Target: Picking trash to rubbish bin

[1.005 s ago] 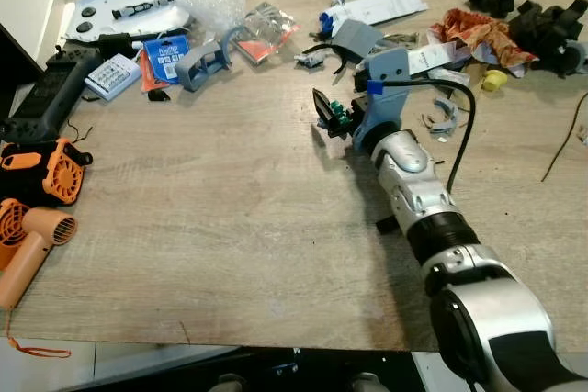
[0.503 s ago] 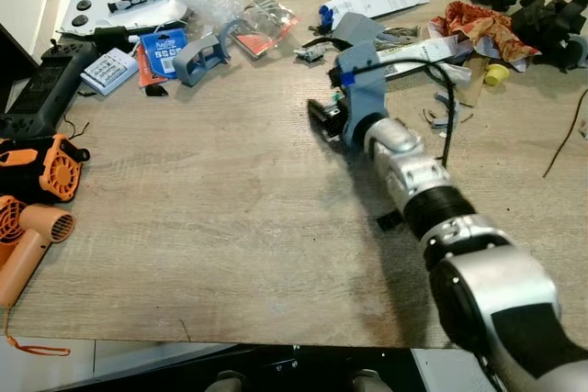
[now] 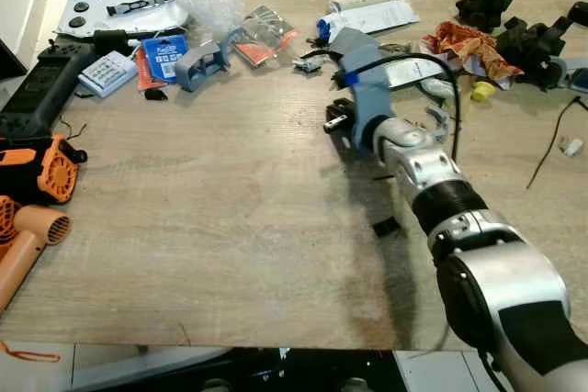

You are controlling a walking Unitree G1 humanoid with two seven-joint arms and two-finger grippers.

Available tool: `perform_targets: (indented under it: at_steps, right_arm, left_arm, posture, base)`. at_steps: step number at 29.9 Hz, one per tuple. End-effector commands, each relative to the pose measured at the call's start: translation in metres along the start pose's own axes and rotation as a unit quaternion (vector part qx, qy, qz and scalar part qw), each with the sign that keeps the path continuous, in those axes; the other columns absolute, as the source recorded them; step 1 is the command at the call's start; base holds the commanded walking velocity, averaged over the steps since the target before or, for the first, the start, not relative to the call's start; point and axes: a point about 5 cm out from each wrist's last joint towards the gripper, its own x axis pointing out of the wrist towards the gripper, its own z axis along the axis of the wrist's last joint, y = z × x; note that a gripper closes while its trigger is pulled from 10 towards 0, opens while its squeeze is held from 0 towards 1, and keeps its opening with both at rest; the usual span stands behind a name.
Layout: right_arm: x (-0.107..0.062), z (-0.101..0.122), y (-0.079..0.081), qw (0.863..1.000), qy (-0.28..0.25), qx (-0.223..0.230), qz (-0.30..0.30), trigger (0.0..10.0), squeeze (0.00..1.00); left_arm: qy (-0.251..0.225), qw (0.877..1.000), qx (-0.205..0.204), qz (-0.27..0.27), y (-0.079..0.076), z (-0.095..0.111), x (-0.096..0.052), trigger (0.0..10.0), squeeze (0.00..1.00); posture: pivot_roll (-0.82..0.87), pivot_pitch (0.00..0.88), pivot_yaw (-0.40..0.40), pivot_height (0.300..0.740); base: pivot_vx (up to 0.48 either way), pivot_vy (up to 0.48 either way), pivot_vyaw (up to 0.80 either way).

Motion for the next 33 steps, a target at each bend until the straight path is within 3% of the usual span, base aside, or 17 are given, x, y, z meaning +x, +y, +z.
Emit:
perform_targets:
  at_steps: [1,3,4,5,9,10,13,14,15,17,18,19,21,22,24,28,33]
  right_arm:
    - [-0.004,-0.013,-0.001,0.999,-0.001,0.045,0.009,0.0,0.00]
    - [-0.006,-0.004,0.001,0.991,-0.062,0.111,0.036,0.0,0.00]
    - [-0.006,-0.004,0.001,0.991,-0.062,0.111,0.036,0.0,0.00]
    - [-0.009,0.003,0.001,0.981,-0.109,0.152,0.052,0.0,0.00]
    - [-0.027,0.026,-0.006,0.912,-0.260,0.302,0.100,0.0,0.00]
    - [-0.027,0.026,-0.006,0.912,-0.260,0.302,0.100,0.0,0.00]
    - [-0.047,0.036,-0.009,0.849,-0.342,0.372,0.158,0.0,0.00]
    - [-0.055,0.038,-0.008,0.826,-0.366,0.385,0.188,0.0,0.00]
    - [-0.060,0.039,-0.006,0.813,-0.378,0.391,0.207,0.0,0.00]
    - [-0.060,0.039,-0.006,0.813,-0.378,0.391,0.207,0.0,0.00]
    - [-0.067,0.039,-0.003,0.796,-0.393,0.398,0.234,0.0,0.00]
    - [-0.067,0.039,-0.003,0.796,-0.393,0.398,0.234,0.0,0.00]
    - [-0.088,0.031,0.020,0.748,-0.408,0.407,0.328,0.0,0.00]
    - [-0.088,0.031,0.020,0.748,-0.408,0.407,0.328,0.0,0.00]
    - [-0.103,0.025,0.037,0.716,-0.410,0.407,0.390,0.0,0.00]
    - [-0.109,0.022,0.045,0.704,-0.407,0.406,0.418,0.0,0.00]
    - [-0.115,0.019,0.055,0.692,-0.388,0.419,0.442,0.0,0.00]
  left_arm:
    - [0.045,0.999,-0.009,0.005,-0.001,-0.022,-0.007,10.0,0.00]
    - [0.045,0.999,-0.014,0.004,-0.004,-0.017,-0.004,10.0,0.00]
    - [0.045,0.999,-0.014,0.004,-0.004,-0.017,-0.004,10.0,0.00]
    - [0.042,0.999,-0.019,0.004,-0.006,-0.012,-0.001,10.0,0.00]
    - [0.033,0.999,-0.035,0.005,-0.010,0.001,0.005,10.0,0.00]
    - [0.033,0.999,-0.035,0.005,-0.010,0.001,0.005,10.0,0.00]
    - [0.026,0.999,-0.040,0.002,-0.013,0.010,0.009,10.0,0.00]
    - [0.024,0.999,-0.042,0.001,-0.014,0.012,0.010,10.0,0.00]
    - [0.023,0.999,-0.043,0.001,-0.014,0.013,0.010,10.0,0.00]
    - [0.023,0.999,-0.043,0.001,-0.014,0.013,0.010,10.0,0.00]
    - [0.023,0.999,-0.046,0.002,-0.014,0.015,0.011,10.0,0.00]
    - [0.023,0.999,-0.046,0.002,-0.014,0.015,0.011,10.0,0.00]
    - [0.024,0.997,-0.064,0.025,-0.005,0.018,0.012,10.0,0.00]
    - [0.024,0.997,-0.064,0.025,-0.005,0.018,0.012,10.0,0.00]
    - [0.028,0.996,-0.077,0.045,0.003,0.019,0.013,10.0,0.00]
    - [0.034,0.994,-0.086,0.061,0.008,0.018,0.012,10.0,0.00]
    - [0.046,0.985,-0.142,0.091,0.015,0.016,0.012,10.0,0.00]
  posture:
    - [-0.02,0.322,0.057,0.740]
    - [-0.03,0.295,0.054,0.740]
    - [-0.03,0.295,0.054,0.740]
    - [-0.03,0.274,0.051,0.740]
    - [-0.03,0.234,0.049,0.740]
    - [-0.03,0.234,0.049,0.740]
    - [-0.04,0.210,0.050,0.740]
    - [-0.04,0.201,0.049,0.740]
    - [-0.04,0.201,0.049,0.740]
    - [-0.04,0.201,0.049,0.740]
    - [-0.04,0.196,0.048,0.740]
    - [-0.04,0.196,0.048,0.740]
    - [-0.04,0.178,0.044,0.740]
    - [-0.04,0.178,0.044,0.740]
    - [-0.05,0.176,0.045,0.740]
    - [-0.06,0.173,0.045,0.740]
    - [-0.07,0.164,0.038,0.740]
  base:
    - [0.000,0.000,0.00]
    - [0.000,0.000,0.00]
    - [0.000,0.000,0.00]
    - [0.000,0.000,0.00]
    - [0.000,0.000,0.00]
    - [0.000,0.000,0.00]
    - [0.000,0.000,0.00]
    - [0.000,0.000,0.00]
    - [0.000,0.000,0.00]
    - [0.000,0.000,0.00]
    - [0.000,0.000,0.00]
    - [0.000,0.000,0.00]
    - [0.000,0.000,0.00]
    - [0.000,0.000,0.00]
    - [0.000,0.000,0.00]
    - [0.000,0.000,0.00]
    - [0.000,0.000,0.00]
